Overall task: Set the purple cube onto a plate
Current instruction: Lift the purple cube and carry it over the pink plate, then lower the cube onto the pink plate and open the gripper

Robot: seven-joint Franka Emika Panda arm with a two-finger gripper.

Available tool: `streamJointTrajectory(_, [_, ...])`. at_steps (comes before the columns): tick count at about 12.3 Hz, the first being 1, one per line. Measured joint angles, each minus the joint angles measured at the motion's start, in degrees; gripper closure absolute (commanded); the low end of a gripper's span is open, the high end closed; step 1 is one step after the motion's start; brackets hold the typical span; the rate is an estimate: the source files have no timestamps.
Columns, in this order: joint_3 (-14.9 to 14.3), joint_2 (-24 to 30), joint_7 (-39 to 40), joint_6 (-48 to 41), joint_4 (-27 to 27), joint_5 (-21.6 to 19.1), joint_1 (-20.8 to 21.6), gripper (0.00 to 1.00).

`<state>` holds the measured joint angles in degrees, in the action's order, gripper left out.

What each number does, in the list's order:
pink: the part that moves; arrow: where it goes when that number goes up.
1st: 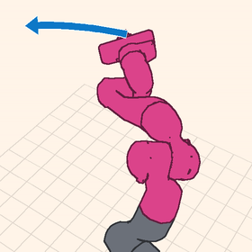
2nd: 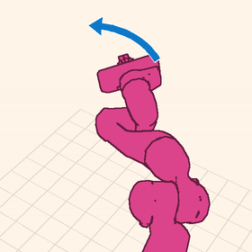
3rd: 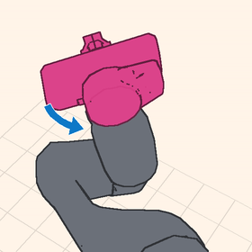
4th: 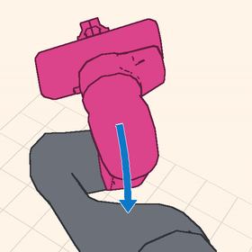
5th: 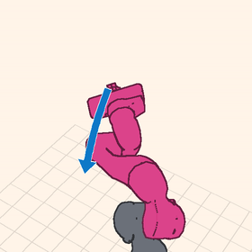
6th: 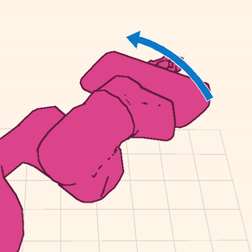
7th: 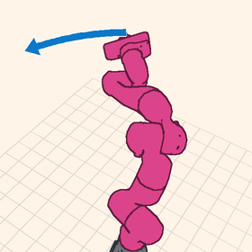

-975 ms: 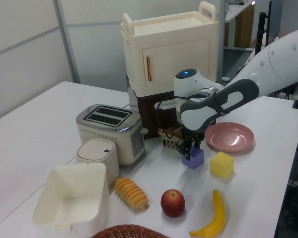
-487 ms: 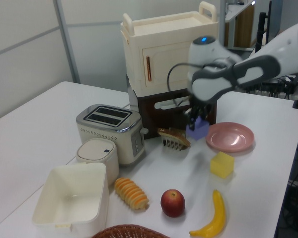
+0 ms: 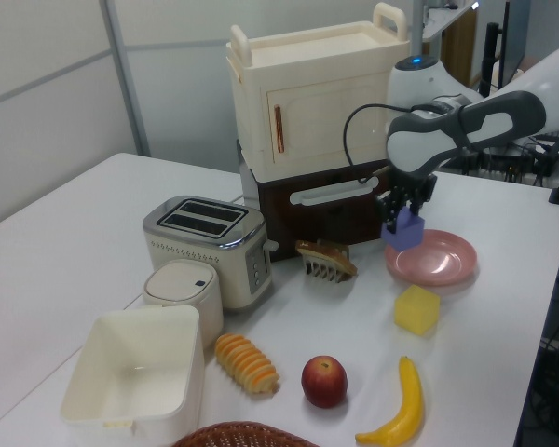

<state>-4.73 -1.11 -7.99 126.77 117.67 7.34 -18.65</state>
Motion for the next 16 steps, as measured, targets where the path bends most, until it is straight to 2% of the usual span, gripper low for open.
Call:
streamJointTrajectory(4, [-0.08, -0.13, 0.01, 0.00, 0.11, 0.00, -4.53, 0.80])
streamJointTrajectory(6, [-0.08, -0.86, 0.01, 0.00, 0.17, 0.00, -5.19, 0.71])
streamJointTrajectory(7, [-0.06, -1.40, 0.01, 0.00, 0.17, 0.00, -5.19, 0.40])
streamJointTrajectory(8, [-0.03, -1.81, 0.01, 0.02, 0.17, 0.00, -5.18, 0.00])
streamJointTrajectory(16, [0.00, -2.49, 0.01, 0.03, 0.15, 0.00, -5.18, 0.00])
